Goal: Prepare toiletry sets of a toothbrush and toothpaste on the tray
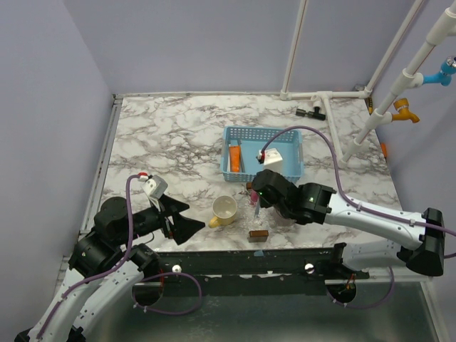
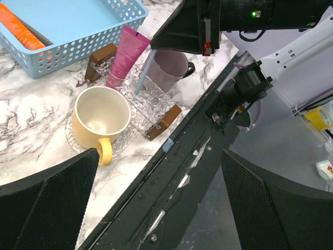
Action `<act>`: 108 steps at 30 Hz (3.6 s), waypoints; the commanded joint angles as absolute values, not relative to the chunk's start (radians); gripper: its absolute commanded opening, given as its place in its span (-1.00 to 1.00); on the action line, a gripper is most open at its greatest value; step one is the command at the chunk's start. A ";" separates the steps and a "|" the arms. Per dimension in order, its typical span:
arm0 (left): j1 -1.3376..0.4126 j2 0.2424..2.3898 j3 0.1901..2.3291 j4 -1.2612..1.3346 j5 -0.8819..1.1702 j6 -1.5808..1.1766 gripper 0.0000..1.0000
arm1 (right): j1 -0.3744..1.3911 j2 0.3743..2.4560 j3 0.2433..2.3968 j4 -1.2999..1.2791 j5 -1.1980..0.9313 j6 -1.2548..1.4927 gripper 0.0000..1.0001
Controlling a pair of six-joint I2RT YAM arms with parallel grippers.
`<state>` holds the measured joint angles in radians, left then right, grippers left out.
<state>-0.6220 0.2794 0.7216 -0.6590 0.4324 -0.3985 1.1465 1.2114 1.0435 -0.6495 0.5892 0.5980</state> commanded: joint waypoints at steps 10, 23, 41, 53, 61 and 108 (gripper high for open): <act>-0.620 0.274 0.707 -0.642 0.410 -0.388 0.98 | 1.155 1.276 1.066 -0.633 0.562 0.578 -0.98; -0.619 0.275 0.707 -0.644 0.408 -0.389 0.98 | 1.154 1.310 1.091 -0.610 0.587 0.576 -0.88; -0.620 0.273 0.706 -0.643 0.410 -0.388 0.98 | 1.154 1.313 1.106 -0.609 0.619 0.582 -0.63; -0.619 0.273 0.706 -0.642 0.411 -0.388 0.98 | 1.154 1.316 1.114 -0.600 0.632 0.588 -0.51; -0.618 0.273 0.706 -0.643 0.411 -0.388 0.98 | 1.154 1.315 1.130 -0.598 0.643 0.584 -0.48; -0.618 0.275 0.705 -0.642 0.407 -0.390 0.98 | 1.155 1.110 0.815 -0.945 0.218 0.816 -0.10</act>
<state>-0.6220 0.2794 0.7208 -0.6525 0.4206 -0.3985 1.1465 1.1019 0.8711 -0.9890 0.2188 0.7605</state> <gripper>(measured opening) 0.988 0.444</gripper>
